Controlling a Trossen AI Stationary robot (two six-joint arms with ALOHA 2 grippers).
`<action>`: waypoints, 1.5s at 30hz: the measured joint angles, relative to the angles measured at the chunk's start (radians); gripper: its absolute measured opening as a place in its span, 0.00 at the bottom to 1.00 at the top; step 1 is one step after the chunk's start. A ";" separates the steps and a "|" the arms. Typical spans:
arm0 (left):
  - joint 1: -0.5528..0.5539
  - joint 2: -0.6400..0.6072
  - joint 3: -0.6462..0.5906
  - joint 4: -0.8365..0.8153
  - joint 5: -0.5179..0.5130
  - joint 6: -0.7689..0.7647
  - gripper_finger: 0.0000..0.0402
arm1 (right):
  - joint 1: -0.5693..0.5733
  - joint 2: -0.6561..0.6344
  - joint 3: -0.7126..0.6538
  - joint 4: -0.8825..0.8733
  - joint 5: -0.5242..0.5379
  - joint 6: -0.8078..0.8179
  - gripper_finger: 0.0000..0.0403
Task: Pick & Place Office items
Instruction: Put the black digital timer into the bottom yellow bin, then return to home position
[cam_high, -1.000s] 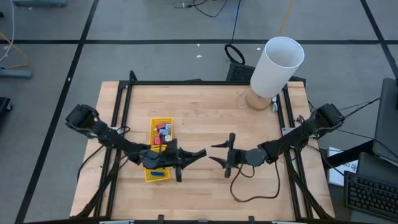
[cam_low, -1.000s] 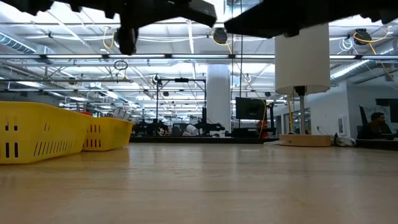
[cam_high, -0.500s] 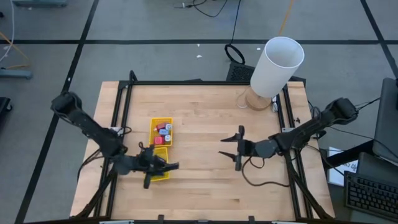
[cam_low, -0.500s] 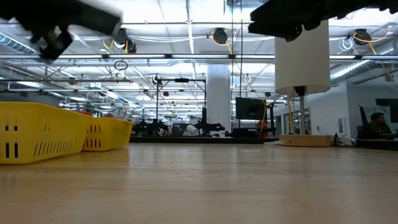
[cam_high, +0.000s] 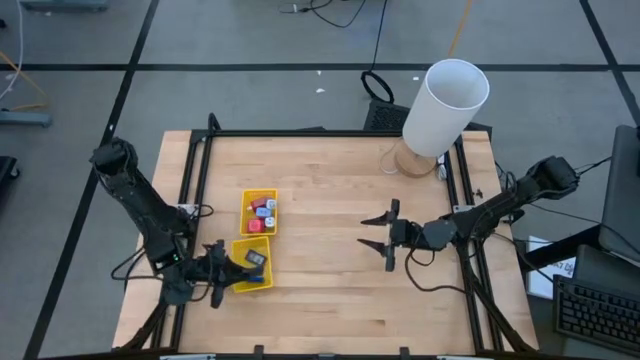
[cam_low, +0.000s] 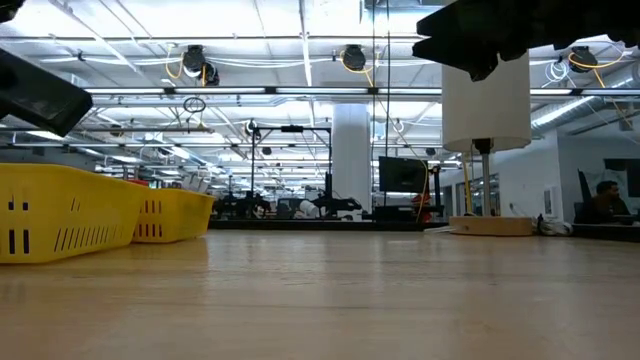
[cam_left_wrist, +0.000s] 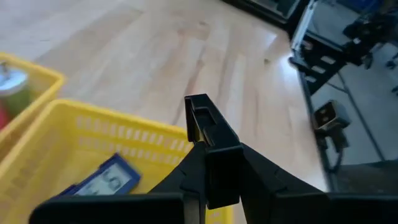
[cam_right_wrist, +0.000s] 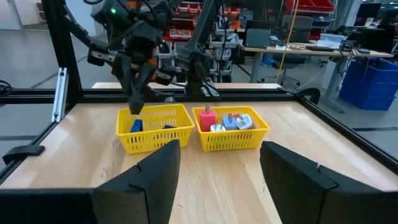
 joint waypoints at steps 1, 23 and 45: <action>-0.008 0.000 0.000 -0.024 -0.014 -0.020 0.15 | 0.000 0.000 0.000 0.000 0.000 0.000 0.52; -0.003 0.002 0.000 -0.214 -0.115 -0.209 0.24 | -0.001 0.001 0.000 0.001 0.000 0.003 0.52; 0.027 0.001 0.001 -0.166 -0.010 -0.091 0.25 | -0.001 0.001 0.000 -0.008 0.000 0.000 0.52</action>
